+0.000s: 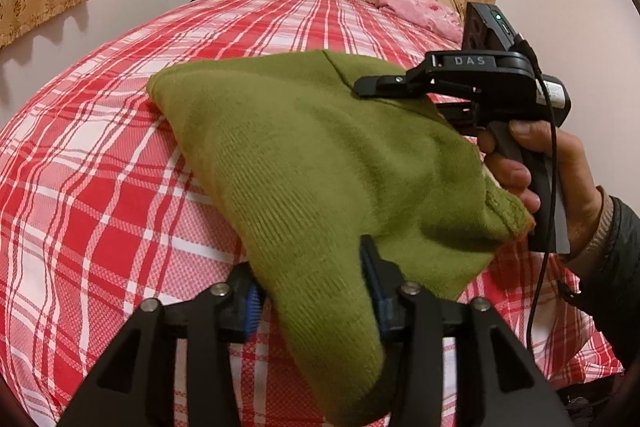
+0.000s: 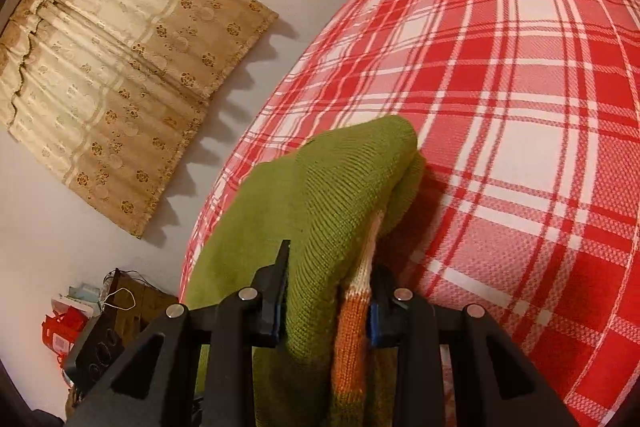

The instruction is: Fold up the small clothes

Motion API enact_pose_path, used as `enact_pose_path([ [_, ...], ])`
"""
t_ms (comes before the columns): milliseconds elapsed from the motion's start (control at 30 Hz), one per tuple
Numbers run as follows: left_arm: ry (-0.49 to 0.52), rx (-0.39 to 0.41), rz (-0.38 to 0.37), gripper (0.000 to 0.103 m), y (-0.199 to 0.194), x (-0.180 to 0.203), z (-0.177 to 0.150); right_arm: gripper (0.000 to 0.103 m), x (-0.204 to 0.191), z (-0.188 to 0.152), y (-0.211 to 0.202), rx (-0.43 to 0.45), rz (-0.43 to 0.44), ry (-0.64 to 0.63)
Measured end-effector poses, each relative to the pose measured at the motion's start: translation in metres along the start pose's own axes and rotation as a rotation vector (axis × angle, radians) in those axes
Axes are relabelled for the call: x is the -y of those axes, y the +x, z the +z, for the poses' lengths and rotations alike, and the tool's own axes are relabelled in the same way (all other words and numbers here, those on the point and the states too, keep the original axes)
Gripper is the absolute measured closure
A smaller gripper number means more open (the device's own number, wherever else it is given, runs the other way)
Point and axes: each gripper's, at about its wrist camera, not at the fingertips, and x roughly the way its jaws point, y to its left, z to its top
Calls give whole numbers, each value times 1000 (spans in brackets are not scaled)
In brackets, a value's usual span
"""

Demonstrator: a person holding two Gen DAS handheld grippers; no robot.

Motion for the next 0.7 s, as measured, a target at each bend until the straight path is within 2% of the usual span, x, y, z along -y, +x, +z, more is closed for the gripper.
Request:
enact_pose_path([
  [133,2,5,-2,51,2,-1,-3,70,10,-4,0,-3,-30,23],
  [300,0,4,-5,48,3,-1,-4,70,5,-7,-1,-8,-103,-34],
  [433,56,20,62,39,-5,7,-3,69,11,-3,-3,-8,-118,-12],
  [467,75,26,77,38,-7,10,-2,67,9,-4,-8,6,-117,-14],
  [533,103,44,102,26,-14,13,0,67,6,-5,-18,31,-129,-27],
  [567,105,65,111,24,-19,13,3,67,4,-6,-24,44,-136,-31],
  [700,81,109,126,22,-31,5,12,67,-3,-10,-57,114,-120,-26],
])
